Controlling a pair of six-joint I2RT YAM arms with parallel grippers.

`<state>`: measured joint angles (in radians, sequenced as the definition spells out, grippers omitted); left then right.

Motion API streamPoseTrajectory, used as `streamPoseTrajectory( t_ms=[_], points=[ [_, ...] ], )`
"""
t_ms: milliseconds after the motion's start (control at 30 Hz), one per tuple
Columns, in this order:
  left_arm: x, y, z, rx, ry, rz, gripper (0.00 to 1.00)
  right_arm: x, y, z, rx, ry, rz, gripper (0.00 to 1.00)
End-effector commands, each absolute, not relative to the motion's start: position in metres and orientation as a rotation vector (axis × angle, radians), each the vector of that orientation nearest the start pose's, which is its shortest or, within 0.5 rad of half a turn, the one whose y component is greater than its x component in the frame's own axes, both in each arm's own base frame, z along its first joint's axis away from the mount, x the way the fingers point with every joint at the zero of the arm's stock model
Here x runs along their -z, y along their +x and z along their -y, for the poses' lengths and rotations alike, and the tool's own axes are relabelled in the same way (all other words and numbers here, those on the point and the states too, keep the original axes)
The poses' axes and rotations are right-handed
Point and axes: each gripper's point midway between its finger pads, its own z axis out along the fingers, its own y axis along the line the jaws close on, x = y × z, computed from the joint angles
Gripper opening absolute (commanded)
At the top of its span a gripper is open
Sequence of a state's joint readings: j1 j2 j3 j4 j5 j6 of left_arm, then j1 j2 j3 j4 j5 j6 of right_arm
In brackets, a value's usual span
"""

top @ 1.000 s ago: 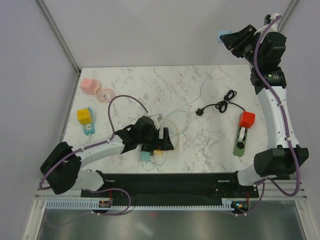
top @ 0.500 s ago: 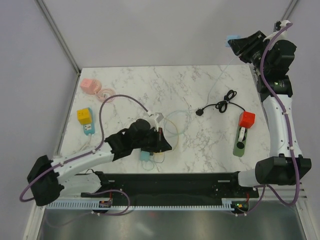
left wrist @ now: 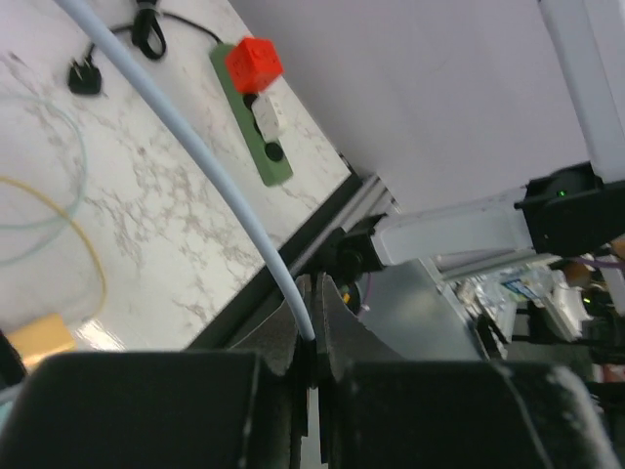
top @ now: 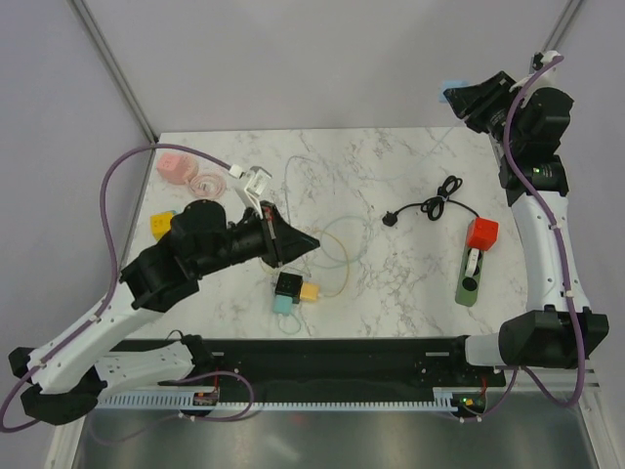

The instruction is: Pull the plug off the socket

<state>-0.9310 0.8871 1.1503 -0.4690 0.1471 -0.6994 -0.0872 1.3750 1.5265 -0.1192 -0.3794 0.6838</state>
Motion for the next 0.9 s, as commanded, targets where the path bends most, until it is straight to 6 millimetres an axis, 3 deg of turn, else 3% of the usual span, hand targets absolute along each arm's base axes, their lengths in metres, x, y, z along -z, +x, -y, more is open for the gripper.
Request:
streamPoseTrajectory(
  t_ms=[0, 67, 133, 167, 233, 300, 333, 367, 400, 433, 467, 500, 533, 600, 633, 700, 733, 767, 800, 833, 867],
  points=[
    [-0.367, 0.177, 0.274, 1.009, 0.392, -1.937, 0.02, -0.468, 0.428, -0.048, -0.731, 0.257, -1.479, 0.0],
    [-0.369, 0.203, 0.284, 0.927, 0.401, -1.965, 0.02, -0.464, 0.432, -0.048, -0.73, 0.263, -1.484, 0.0],
    [-0.376, 0.238, 0.278, 0.89, 0.353, -1.971, 0.02, -0.46, 0.436, -0.046, -0.719, 0.272, -1.49, 0.0],
    [-0.358, 0.261, 0.283, 0.872, 0.328, -2.033, 0.02, -0.456, 0.441, -0.043, -0.711, 0.285, -1.497, 0.0],
    [-0.361, 0.306, 0.264, 0.827, 0.243, -2.04, 0.02, -0.45, 0.449, -0.037, -0.696, 0.315, -1.49, 0.0],
    [-0.331, 0.362, 0.243, 0.671, 0.149, -2.105, 0.02, -0.439, 0.465, -0.026, -0.692, 0.377, -1.474, 0.0],
    [-0.34, 0.38, 0.238, 0.657, 0.123, -2.083, 0.02, -0.425, 0.477, -0.02, -0.689, 0.417, -1.486, 0.0],
    [-0.336, 0.397, 0.233, 0.627, 0.1, -2.088, 0.02, -0.418, 0.484, -0.012, -0.689, 0.459, -1.48, 0.0],
    [-0.304, 0.431, 0.223, 0.543, 0.067, -2.147, 0.02, -0.41, 0.494, -0.003, -0.671, 0.504, -1.463, 0.0],
    [-0.318, 0.45, 0.219, 0.517, 0.055, -2.106, 0.02, -0.387, 0.511, 0.004, -0.667, 0.551, -1.49, 0.0],
    [-0.304, 0.471, 0.209, 0.47, 0.026, -2.127, 0.02, -0.376, 0.52, 0.01, -0.668, 0.581, -1.494, 0.0],
    [-0.269, 0.495, 0.207, 0.417, 0.025, -2.184, 0.02, -0.372, 0.53, 0.013, -0.69, 0.608, -1.474, 0.0],
    [-0.276, 0.514, 0.206, 0.416, 0.01, -2.16, 0.02, -0.344, 0.547, 0.019, -0.675, 0.657, -1.504, 0.0],
    [-0.26, 0.542, 0.192, 0.394, -0.033, -2.169, 0.02, -0.329, 0.565, 0.024, -0.675, 0.689, -1.5, 0.0],
    [-0.239, 0.562, 0.192, 0.373, -0.041, -2.185, 0.02, -0.301, 0.579, 0.029, -0.655, 0.727, -1.532, 0.0],
    [-0.222, 0.587, 0.19, 0.338, 0.013, -2.162, 0.02, -0.29, 0.593, 0.033, -0.646, 0.734, -1.512, 0.0],
    [-0.204, 0.602, 0.192, 0.32, 0.034, -2.165, 0.02, -0.262, 0.603, 0.037, -0.631, 0.767, -1.54, 0.0],
    [-0.194, 0.611, 0.19, 0.282, 0.037, -2.163, 0.02, -0.251, 0.609, 0.038, -0.625, 0.775, -1.546, 0.0],
    [-0.195, 0.622, 0.189, 0.254, 0.054, -2.128, 0.02, -0.231, 0.619, 0.039, -0.613, 0.777, -1.565, 0.0],
    [-0.174, 0.629, 0.188, 0.228, 0.056, -2.145, 0.02, -0.22, 0.625, 0.04, -0.603, 0.78, -1.576, 0.0],
    [-0.167, 0.634, 0.183, 0.191, 0.048, -2.138, 0.02, -0.218, 0.632, 0.039, -0.597, 0.766, -1.574, 0.0]
  ],
)
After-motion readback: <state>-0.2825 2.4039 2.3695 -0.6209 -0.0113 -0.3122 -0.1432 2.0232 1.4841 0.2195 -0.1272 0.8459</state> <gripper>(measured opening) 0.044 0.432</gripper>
